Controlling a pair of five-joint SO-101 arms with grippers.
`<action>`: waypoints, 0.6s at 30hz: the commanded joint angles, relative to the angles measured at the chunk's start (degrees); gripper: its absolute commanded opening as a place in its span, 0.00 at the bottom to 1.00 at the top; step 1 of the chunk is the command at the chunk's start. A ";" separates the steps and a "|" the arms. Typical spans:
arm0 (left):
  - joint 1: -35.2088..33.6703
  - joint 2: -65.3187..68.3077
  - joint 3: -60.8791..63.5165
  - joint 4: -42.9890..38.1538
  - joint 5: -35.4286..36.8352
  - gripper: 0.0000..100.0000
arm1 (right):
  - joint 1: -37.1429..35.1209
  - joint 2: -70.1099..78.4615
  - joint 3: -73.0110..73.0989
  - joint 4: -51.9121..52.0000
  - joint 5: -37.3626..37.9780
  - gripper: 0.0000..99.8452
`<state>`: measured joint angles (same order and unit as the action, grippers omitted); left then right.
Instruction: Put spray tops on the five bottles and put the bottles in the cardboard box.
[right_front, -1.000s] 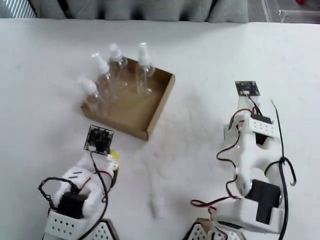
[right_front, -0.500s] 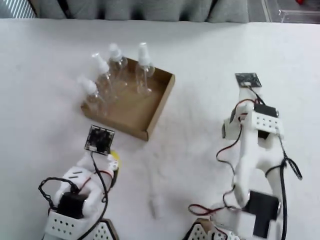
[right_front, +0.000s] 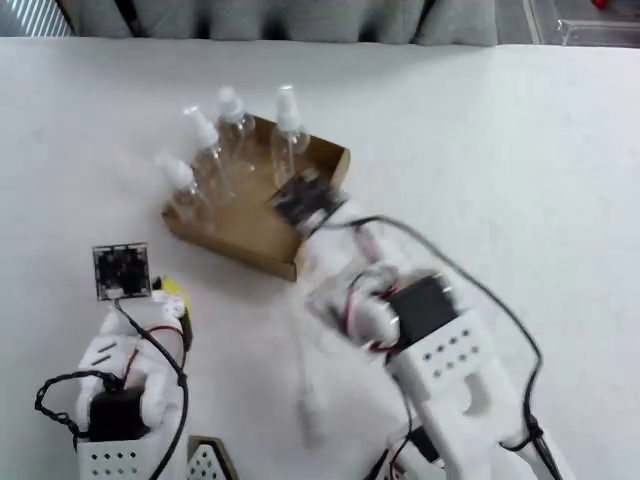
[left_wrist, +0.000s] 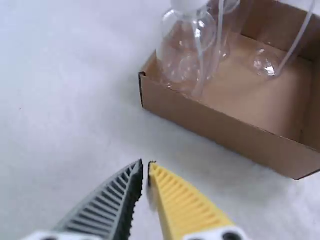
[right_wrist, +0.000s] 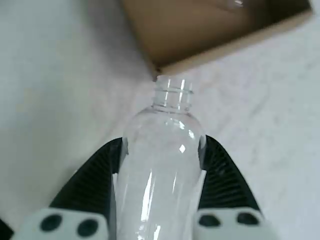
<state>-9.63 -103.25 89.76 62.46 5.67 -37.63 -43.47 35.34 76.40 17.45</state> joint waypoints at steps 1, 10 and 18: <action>-2.86 6.46 -6.42 -1.14 2.37 0.02 | -10.68 -1.54 5.10 -8.75 -6.33 0.02; -12.09 34.68 -21.89 -1.23 6.68 0.02 | -15.78 -1.54 24.44 -36.88 -15.74 0.02; -10.33 35.38 -23.21 -1.23 12.66 0.02 | -15.78 -0.48 26.20 -40.57 -17.58 0.12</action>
<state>-20.70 -66.86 70.42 62.46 16.57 -52.75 -43.56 62.07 37.36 0.40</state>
